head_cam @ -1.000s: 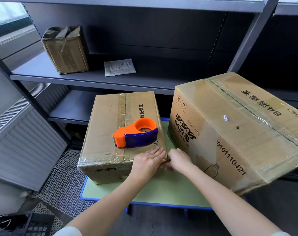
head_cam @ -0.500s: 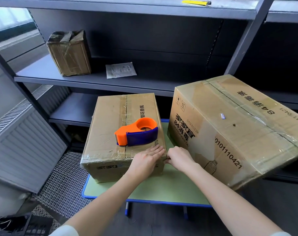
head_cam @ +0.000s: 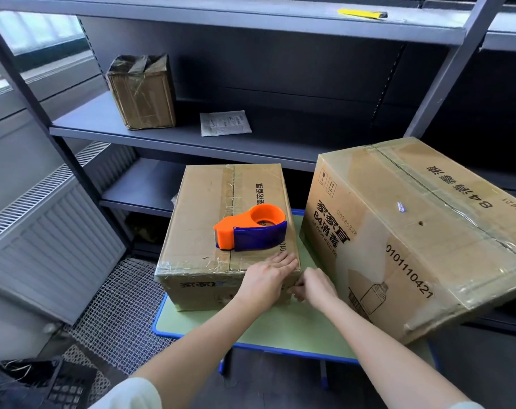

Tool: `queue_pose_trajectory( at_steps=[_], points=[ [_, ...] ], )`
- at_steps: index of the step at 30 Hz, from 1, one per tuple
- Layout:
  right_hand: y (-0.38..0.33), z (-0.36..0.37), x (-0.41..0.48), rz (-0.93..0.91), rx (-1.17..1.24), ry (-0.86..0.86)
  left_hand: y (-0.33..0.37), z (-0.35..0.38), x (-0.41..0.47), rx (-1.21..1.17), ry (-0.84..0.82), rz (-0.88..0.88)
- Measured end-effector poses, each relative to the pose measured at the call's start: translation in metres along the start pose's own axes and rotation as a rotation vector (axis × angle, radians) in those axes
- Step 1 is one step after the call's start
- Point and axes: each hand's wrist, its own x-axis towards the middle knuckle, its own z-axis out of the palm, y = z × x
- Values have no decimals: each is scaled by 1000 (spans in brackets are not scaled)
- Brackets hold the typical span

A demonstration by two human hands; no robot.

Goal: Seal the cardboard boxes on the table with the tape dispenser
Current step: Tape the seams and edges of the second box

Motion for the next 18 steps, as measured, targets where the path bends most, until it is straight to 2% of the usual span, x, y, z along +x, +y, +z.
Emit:
queue_pose_trajectory(
  at_steps=[10,15,18],
  points=[
    [-8,4,-2,65,-79,59,-3,3,3,40,-35,8],
    [-12,-17,-15,23,-95,2,-7,-6,4,-173,-82,-59],
    [-17,-37,-30,-25,-110,36,-13,-16,-7,-193,-90,-46]
  ],
)
